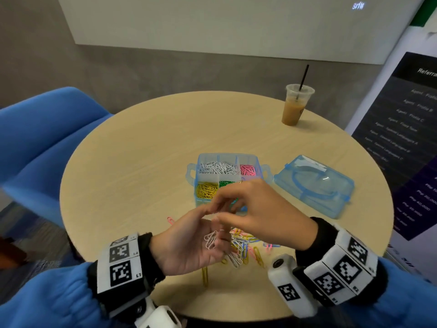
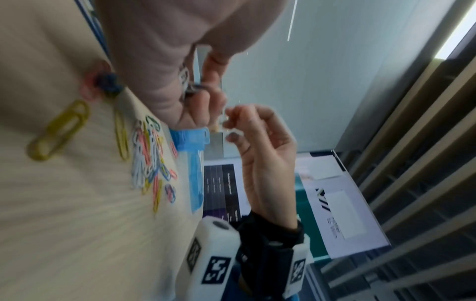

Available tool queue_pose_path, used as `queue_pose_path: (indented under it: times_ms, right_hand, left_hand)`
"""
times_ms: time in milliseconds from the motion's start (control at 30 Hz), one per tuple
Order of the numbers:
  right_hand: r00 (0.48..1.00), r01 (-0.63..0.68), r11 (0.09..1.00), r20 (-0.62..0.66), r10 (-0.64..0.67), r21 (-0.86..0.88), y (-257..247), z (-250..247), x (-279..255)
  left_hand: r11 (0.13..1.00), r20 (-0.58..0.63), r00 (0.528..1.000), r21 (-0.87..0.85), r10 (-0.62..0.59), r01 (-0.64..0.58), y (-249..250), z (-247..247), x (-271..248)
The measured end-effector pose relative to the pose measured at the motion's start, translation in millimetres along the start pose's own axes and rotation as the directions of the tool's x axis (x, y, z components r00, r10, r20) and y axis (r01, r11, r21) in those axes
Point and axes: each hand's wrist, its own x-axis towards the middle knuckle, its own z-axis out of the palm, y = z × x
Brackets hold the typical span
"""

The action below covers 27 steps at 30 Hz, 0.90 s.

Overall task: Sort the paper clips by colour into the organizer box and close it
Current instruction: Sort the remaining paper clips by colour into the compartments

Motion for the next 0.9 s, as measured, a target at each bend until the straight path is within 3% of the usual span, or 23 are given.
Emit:
queue_pose_path:
  times_ms: [67, 133, 233, 333, 533, 733, 900]
  right_hand:
    - [0.997, -0.010, 0.996, -0.077, 0.003, -0.088, 7, -2, -1]
    - [0.998, -0.045, 0.980, -0.059, 0.034, -0.195, 18, -4, -3]
    - [0.971, -0.072, 0.937, 0.190, 0.144, -0.341, 35, -2, -7]
    - [0.926, -0.098, 0.915, 0.302, 0.228, -0.390, 41, 0, -6]
    - [0.877, -0.187, 0.889, 0.336, 0.343, -0.419, 50, -6, -1]
    - [0.934, -0.142, 0.861, 0.221, 0.280, -0.489, 42, -2, -3]
    - [0.899, -0.108, 0.878, 0.332, 0.287, -0.466, 34, 10, 1]
  left_hand:
    - [0.989, -0.044, 0.997, -0.129, 0.067, -0.072, -2, -5, 1]
    - [0.968, -0.110, 0.985, -0.200, 0.132, -0.152, -2, -11, 0]
    - [0.943, -0.173, 0.965, -0.237, 0.197, -0.235, -1, -16, 0]
    - [0.925, -0.200, 0.951, -0.253, 0.236, -0.283, 3, -15, 3]
    - [0.915, -0.225, 0.939, -0.253, 0.261, -0.316, 10, -16, 6]
    - [0.906, -0.210, 0.940, -0.275, 0.269, -0.321, 12, -22, 6]
    - [0.909, -0.211, 0.940, -0.268, 0.268, -0.320, 9, -21, 6]
